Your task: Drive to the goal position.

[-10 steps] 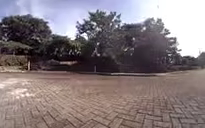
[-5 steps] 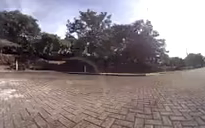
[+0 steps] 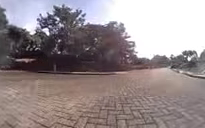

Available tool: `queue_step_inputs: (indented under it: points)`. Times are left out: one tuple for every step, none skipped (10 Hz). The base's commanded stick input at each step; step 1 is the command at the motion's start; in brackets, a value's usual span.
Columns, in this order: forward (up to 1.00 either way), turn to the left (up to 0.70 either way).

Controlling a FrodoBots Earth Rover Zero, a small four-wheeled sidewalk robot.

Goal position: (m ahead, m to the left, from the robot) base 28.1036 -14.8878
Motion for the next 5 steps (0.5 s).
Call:
queue_step_inputs:
  points:
    - [0.0,-0.45]
    - [0.0,-0.45]
    - [0.0,-0.45]
    - [0.0,-0.45]
    - [0.0,-0.45]
